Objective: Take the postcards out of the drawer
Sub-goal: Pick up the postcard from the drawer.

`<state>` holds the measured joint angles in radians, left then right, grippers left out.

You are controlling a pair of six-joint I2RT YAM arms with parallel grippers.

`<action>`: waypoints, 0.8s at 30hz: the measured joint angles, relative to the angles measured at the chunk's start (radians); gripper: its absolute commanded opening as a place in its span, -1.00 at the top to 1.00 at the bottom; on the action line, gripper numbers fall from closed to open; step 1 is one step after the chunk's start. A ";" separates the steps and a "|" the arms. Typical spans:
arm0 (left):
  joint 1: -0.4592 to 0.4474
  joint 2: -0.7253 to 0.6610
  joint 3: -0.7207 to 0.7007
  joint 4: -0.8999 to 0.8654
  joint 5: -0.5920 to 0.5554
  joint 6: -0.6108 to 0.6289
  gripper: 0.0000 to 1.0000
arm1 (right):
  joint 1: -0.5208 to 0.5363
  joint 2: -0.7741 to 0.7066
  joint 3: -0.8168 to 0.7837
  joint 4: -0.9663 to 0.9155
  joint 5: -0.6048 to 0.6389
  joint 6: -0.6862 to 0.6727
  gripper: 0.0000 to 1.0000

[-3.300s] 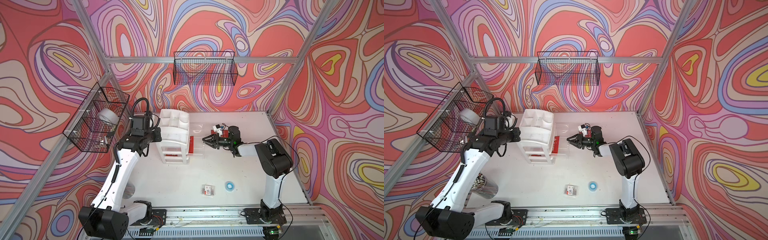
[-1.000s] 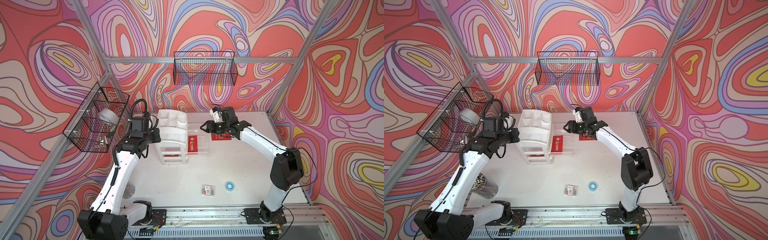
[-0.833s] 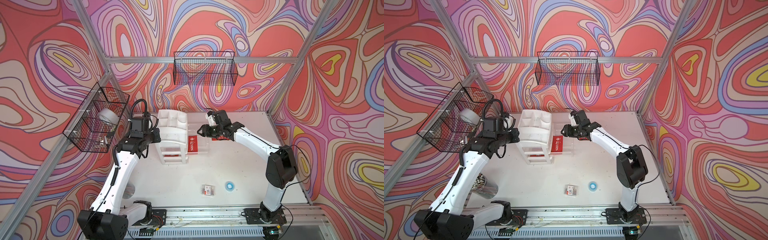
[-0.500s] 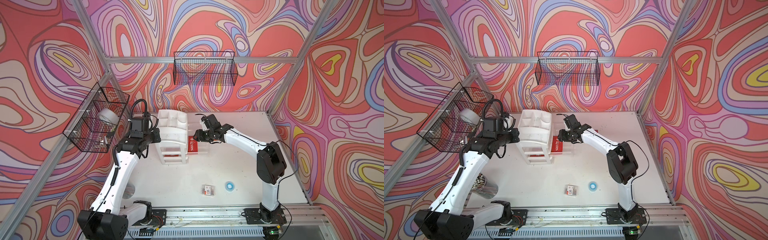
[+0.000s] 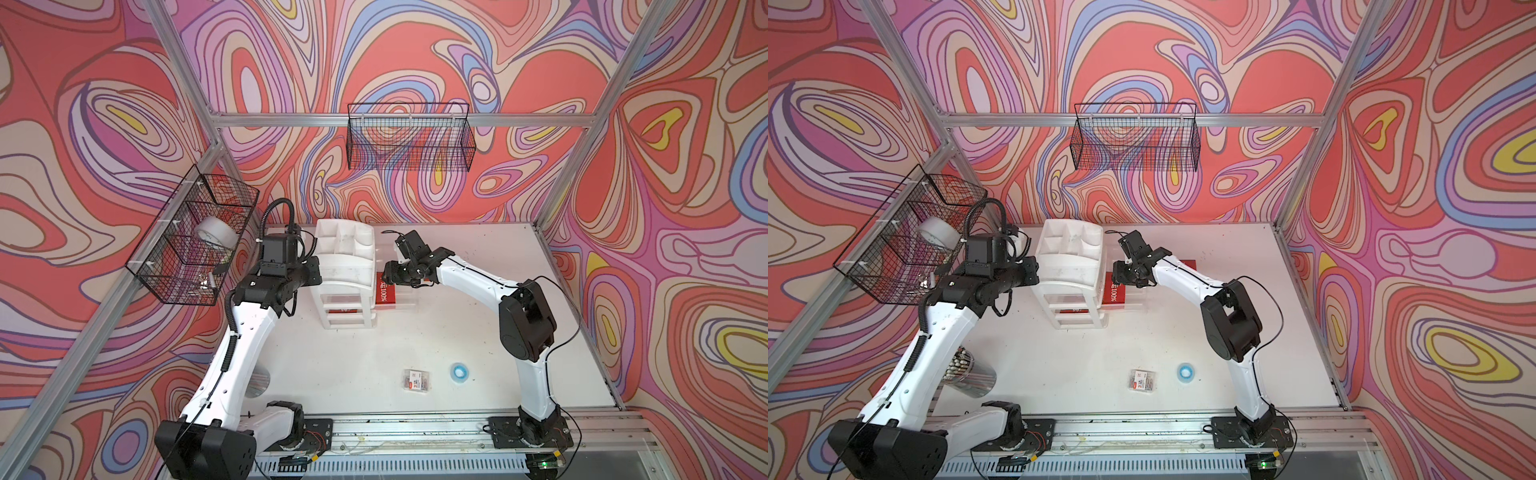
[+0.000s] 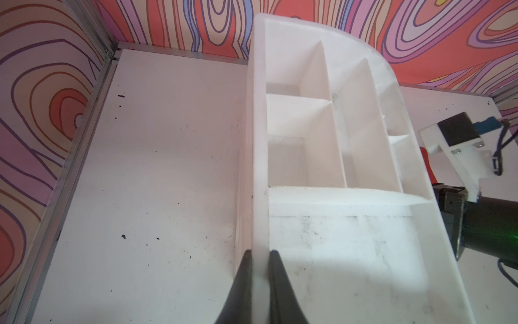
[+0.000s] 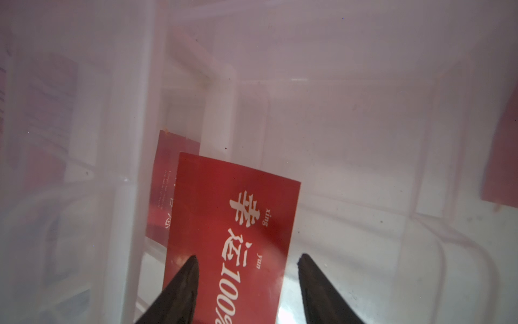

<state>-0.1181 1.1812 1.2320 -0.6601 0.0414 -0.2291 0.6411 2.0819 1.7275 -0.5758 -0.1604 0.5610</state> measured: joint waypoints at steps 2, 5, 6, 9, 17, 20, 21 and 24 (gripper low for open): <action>0.000 -0.001 -0.002 0.003 0.000 0.000 1.00 | 0.001 0.010 0.005 -0.005 0.000 0.002 -0.18; 0.000 -0.002 -0.004 0.006 0.000 0.000 1.00 | 0.002 0.023 0.008 -0.010 0.000 0.002 -0.18; 0.000 -0.002 -0.004 0.006 0.001 0.000 1.00 | 0.002 0.026 0.010 -0.010 0.000 0.002 -0.19; 0.000 -0.002 -0.004 0.006 0.001 0.000 1.00 | 0.002 0.032 0.023 -0.012 -0.009 0.002 -0.18; 0.000 -0.002 -0.005 0.006 0.002 -0.003 1.00 | 0.002 0.047 0.037 -0.003 -0.049 0.002 -0.16; 0.000 -0.002 -0.005 0.007 0.002 -0.003 1.00 | 0.001 0.047 0.036 0.002 -0.064 0.002 -0.14; 0.000 -0.002 -0.005 0.007 0.002 -0.003 1.00 | 0.000 0.047 0.034 0.004 -0.067 0.002 -0.14; 0.002 -0.002 -0.005 0.007 0.002 -0.003 1.00 | -0.004 0.047 0.030 0.013 -0.080 0.002 -0.11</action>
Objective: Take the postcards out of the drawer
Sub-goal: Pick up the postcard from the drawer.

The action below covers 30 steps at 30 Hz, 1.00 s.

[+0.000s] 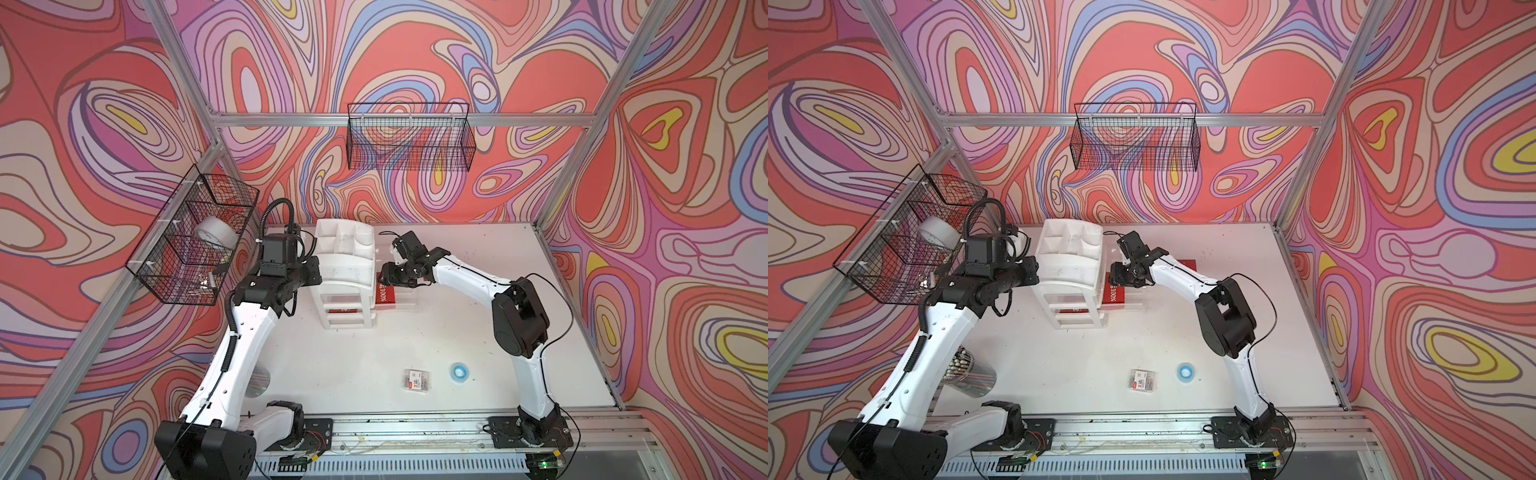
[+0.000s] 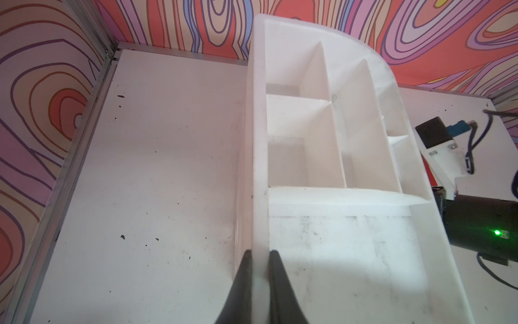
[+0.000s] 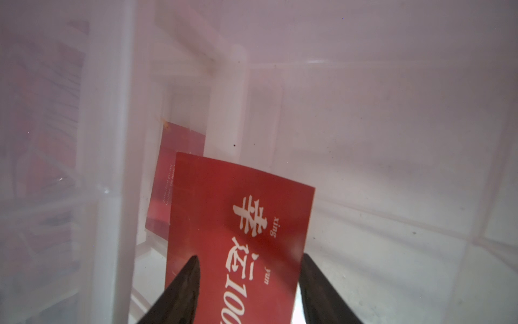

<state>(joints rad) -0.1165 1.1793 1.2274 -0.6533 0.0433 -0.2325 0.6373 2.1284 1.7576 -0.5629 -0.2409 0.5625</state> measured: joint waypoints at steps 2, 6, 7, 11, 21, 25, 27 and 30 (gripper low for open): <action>0.001 0.000 0.000 0.000 0.000 0.000 1.00 | -0.002 -0.001 -0.007 0.011 -0.008 0.000 -0.11; 0.001 0.000 0.000 0.000 -0.002 0.000 1.00 | -0.003 -0.019 -0.024 0.024 -0.019 0.000 -0.07; 0.001 0.000 0.000 0.000 -0.003 0.000 1.00 | -0.003 -0.025 -0.027 0.026 -0.023 0.000 -0.07; 0.001 0.000 0.000 0.000 -0.003 0.000 1.00 | -0.001 -0.055 -0.043 0.040 -0.044 0.000 -0.04; 0.001 0.000 0.000 0.000 -0.003 0.000 1.00 | 0.006 -0.106 -0.106 0.080 -0.089 0.005 0.12; 0.001 -0.001 0.000 0.000 -0.003 0.000 1.00 | 0.006 -0.106 -0.129 0.081 -0.097 0.008 0.24; 0.001 -0.001 0.000 0.000 -0.003 0.000 1.00 | 0.006 -0.106 -0.130 0.082 -0.098 0.007 0.34; 0.001 -0.001 0.000 0.000 -0.003 0.000 1.00 | 0.006 -0.106 -0.130 0.087 -0.103 0.007 0.48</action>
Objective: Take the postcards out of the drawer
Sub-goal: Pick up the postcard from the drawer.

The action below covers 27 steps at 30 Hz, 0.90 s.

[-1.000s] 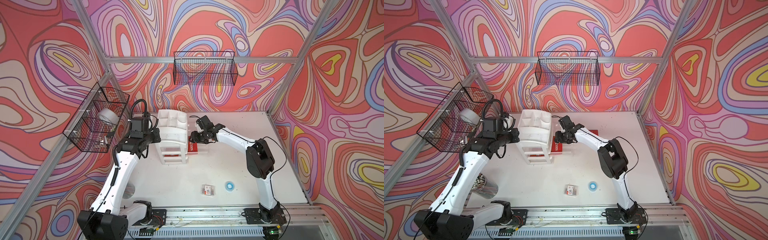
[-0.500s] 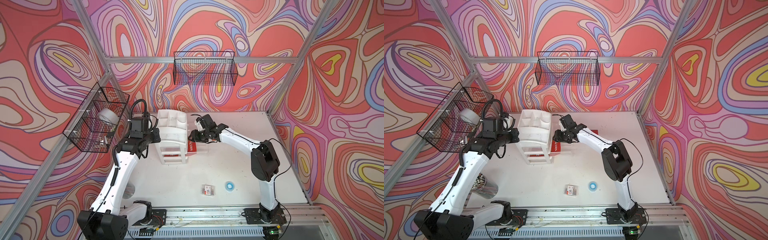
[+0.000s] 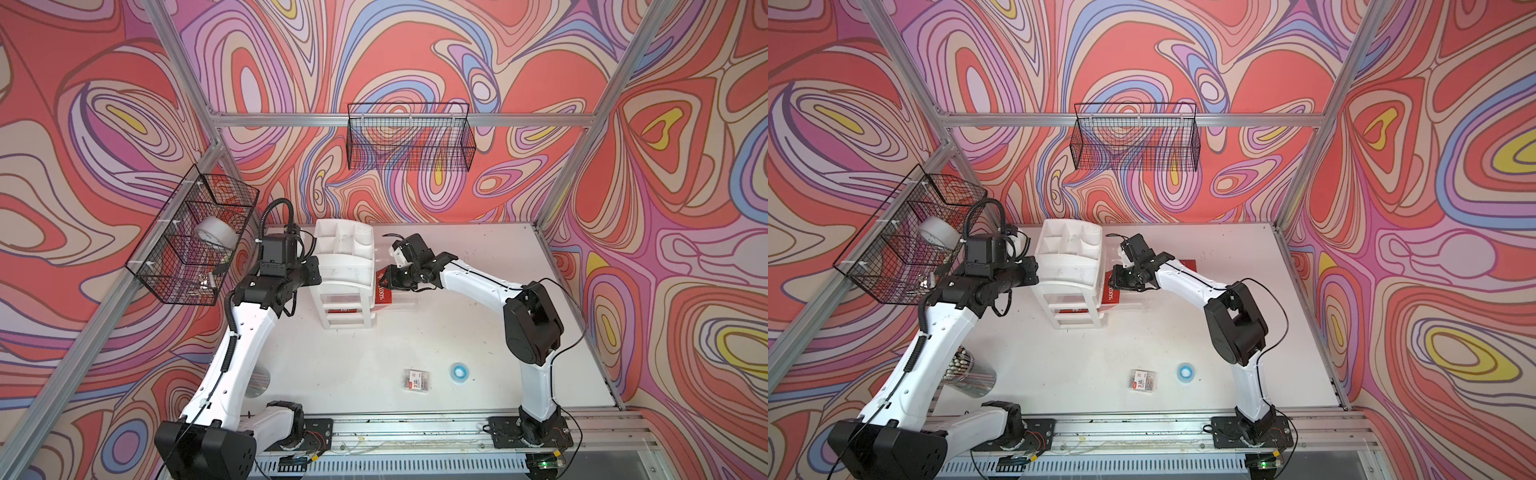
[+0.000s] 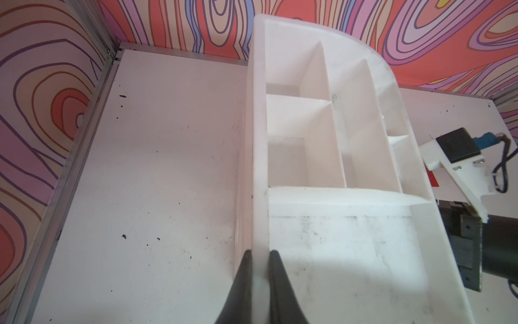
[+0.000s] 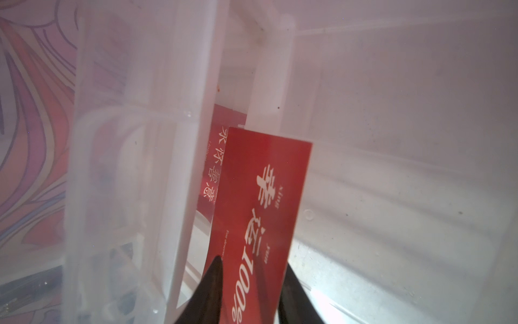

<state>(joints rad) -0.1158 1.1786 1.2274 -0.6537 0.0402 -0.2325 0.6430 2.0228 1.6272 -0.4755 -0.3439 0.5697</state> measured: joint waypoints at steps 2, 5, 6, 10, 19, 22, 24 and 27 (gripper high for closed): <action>0.000 0.000 0.000 0.000 0.000 0.000 1.00 | 0.000 0.000 0.000 0.002 -0.005 0.000 0.56; 0.000 0.000 0.000 0.000 0.000 0.000 0.95 | 0.000 0.000 0.000 0.006 -0.014 -0.001 0.68; 0.000 0.000 0.001 0.000 0.000 -0.001 0.89 | 0.000 0.000 0.000 0.007 -0.016 -0.001 0.72; 0.000 0.001 0.002 -0.002 0.000 -0.004 0.69 | 0.000 0.000 0.000 0.012 -0.021 -0.002 0.86; 0.000 0.016 0.033 -0.028 -0.014 -0.004 0.46 | 0.000 0.000 0.000 0.011 -0.016 -0.010 1.00; 0.000 0.016 0.060 -0.039 -0.019 -0.004 0.43 | -0.001 0.000 0.002 0.010 -0.008 -0.019 1.00; 0.000 0.016 0.078 -0.045 -0.023 -0.003 0.42 | -0.005 -0.001 0.005 0.003 -0.001 -0.029 1.00; 0.000 0.016 0.103 -0.054 -0.023 -0.003 0.41 | -0.017 -0.010 0.012 -0.014 0.012 -0.050 1.00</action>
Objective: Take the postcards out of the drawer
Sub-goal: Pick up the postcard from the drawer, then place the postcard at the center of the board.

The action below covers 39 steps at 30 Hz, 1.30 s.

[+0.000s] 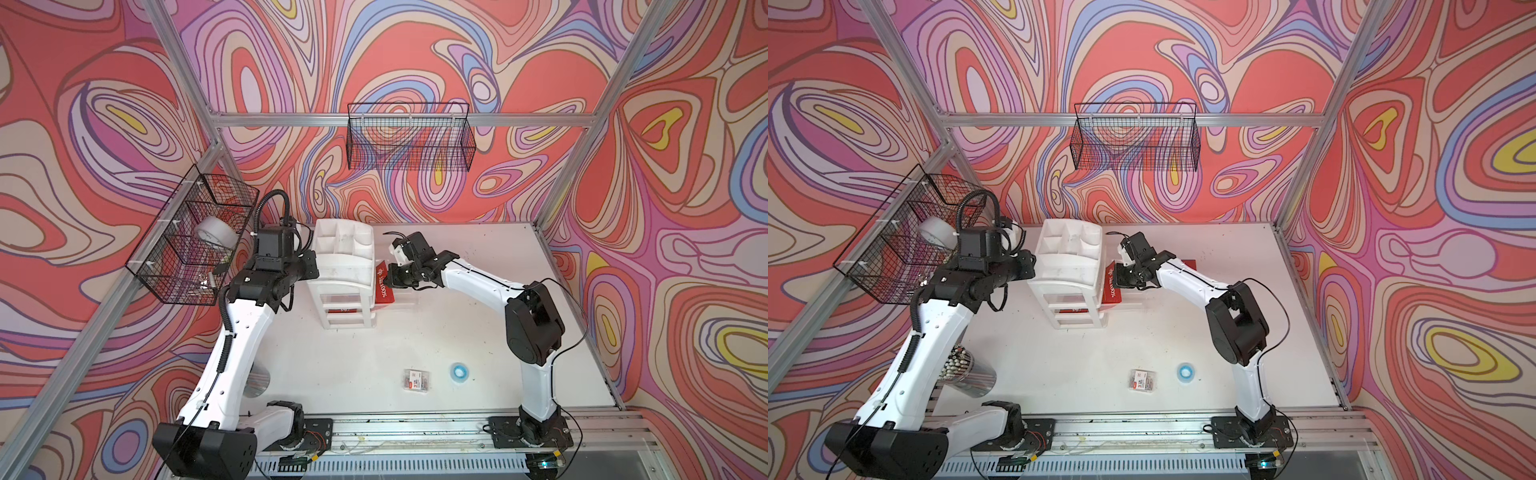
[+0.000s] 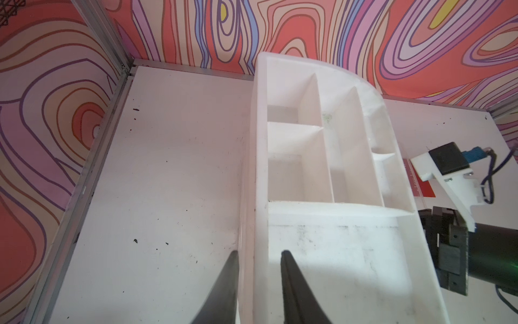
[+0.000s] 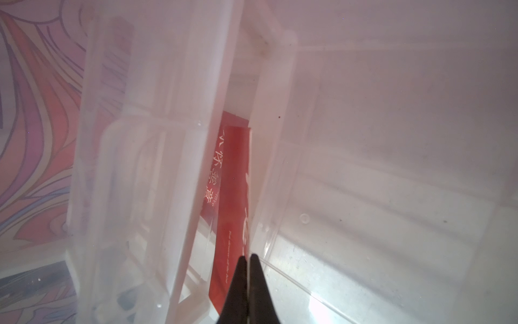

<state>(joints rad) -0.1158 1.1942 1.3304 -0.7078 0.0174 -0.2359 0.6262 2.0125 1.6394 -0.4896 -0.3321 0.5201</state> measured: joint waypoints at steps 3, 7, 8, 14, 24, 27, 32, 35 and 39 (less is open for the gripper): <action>0.000 -0.002 0.015 -0.007 0.000 0.002 0.41 | -0.022 -0.015 0.016 -0.023 0.011 -0.026 1.00; 0.000 -0.012 0.017 -0.011 0.000 0.016 0.41 | -0.061 -0.053 0.051 -0.063 0.037 -0.081 1.00; 0.000 -0.016 0.017 -0.012 0.001 0.022 0.41 | -0.070 -0.065 0.061 -0.073 0.044 -0.100 1.00; 0.000 -0.043 0.023 -0.021 0.032 0.034 0.41 | -0.120 -0.128 0.156 -0.163 0.076 -0.255 1.00; -0.012 -0.106 0.023 -0.017 0.159 0.035 0.39 | -0.177 -0.177 0.267 -0.383 -0.018 -0.635 1.00; -0.052 -0.103 0.023 -0.014 0.199 0.042 0.39 | -0.183 -0.199 0.261 -0.452 -0.098 -0.760 1.00; -0.182 -0.071 0.023 -0.005 0.257 0.077 0.39 | -0.183 -0.261 0.269 -0.575 -0.251 -0.930 1.00; -0.240 -0.046 0.021 0.009 0.314 0.096 0.38 | -0.182 -0.272 0.309 -0.657 -0.342 -1.017 1.00; -0.281 -0.032 0.020 0.039 0.374 0.119 0.36 | -0.182 -0.261 0.360 -0.764 -0.424 -1.102 1.00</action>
<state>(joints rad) -0.3969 1.1625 1.3502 -0.6693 0.3916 -0.1169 0.4442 1.7512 1.9991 -1.2537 -0.7563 -0.5819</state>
